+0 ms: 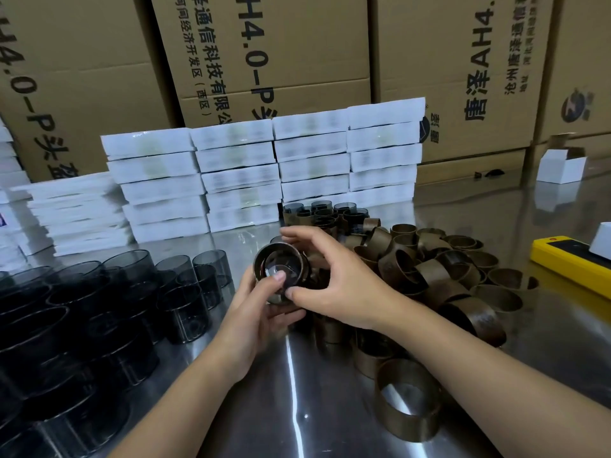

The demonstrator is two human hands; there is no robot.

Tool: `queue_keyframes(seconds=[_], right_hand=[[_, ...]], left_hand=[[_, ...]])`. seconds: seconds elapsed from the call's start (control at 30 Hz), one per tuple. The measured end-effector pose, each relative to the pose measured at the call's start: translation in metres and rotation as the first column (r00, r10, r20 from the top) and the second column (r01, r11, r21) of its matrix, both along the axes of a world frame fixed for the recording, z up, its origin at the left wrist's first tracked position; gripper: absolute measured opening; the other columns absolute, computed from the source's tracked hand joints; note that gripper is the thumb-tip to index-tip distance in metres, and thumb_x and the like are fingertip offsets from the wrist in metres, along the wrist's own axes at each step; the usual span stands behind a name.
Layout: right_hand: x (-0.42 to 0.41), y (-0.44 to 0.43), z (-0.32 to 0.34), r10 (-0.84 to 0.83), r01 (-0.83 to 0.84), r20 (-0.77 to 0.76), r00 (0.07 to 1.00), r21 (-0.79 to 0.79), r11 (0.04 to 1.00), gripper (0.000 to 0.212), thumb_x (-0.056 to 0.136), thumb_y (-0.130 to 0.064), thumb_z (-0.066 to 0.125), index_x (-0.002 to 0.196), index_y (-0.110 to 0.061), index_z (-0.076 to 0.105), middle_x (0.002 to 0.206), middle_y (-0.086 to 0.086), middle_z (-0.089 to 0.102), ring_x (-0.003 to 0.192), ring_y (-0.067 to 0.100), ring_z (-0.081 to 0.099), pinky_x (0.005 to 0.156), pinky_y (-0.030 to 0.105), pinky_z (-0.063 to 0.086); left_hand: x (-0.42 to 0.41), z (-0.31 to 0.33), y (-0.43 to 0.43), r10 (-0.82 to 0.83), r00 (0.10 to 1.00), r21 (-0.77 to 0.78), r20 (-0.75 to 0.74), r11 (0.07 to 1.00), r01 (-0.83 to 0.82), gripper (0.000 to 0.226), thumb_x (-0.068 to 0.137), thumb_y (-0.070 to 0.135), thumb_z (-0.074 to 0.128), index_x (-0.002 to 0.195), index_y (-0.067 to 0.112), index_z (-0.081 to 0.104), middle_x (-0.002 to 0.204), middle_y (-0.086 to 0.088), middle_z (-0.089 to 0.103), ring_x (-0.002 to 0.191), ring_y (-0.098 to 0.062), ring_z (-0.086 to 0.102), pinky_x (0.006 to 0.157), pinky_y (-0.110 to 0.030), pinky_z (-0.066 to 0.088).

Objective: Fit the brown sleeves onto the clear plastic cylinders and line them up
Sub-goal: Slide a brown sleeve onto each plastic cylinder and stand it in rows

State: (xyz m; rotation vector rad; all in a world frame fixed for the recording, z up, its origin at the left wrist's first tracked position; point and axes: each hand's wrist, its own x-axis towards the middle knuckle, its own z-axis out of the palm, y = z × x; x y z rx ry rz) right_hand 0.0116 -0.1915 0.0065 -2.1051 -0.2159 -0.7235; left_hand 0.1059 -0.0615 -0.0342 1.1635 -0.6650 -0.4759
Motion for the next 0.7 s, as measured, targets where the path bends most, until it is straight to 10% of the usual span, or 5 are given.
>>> queue_keyframes(seconds=[0.23,0.7], right_hand=[[0.0054,-0.0022,0.0014,0.015,0.012,-0.090,0.996,0.284,0.959,0.044,0.084,-0.022,0.069,0.123,-0.028,0.049,0.124,-0.007,0.056,0.112,0.006,0.058,0.100,0.029,0.047],[0.0049,-0.0048,0.0048,0.004,0.013,-0.069,0.998,0.242,0.970,0.034,0.092,0.004,0.050,0.119,-0.012,0.062,0.114,-0.003,0.065,0.108,0.004,0.060,0.098,0.017,0.043]], left_hand=[[-0.0022,0.0045,0.0027,0.067,0.997,-0.017,0.039,0.998,-0.067,0.061,0.059,0.044,0.078,0.116,0.031,0.062,0.110,-0.004,0.072,0.096,-0.035,0.070,0.066,-0.030,0.057],[-0.0020,0.0019,0.0049,0.124,0.983,-0.034,0.134,0.992,-0.120,0.076,0.055,0.029,0.078,0.127,0.034,0.056,0.112,-0.001,0.069,0.098,-0.022,0.071,0.069,-0.026,0.057]])
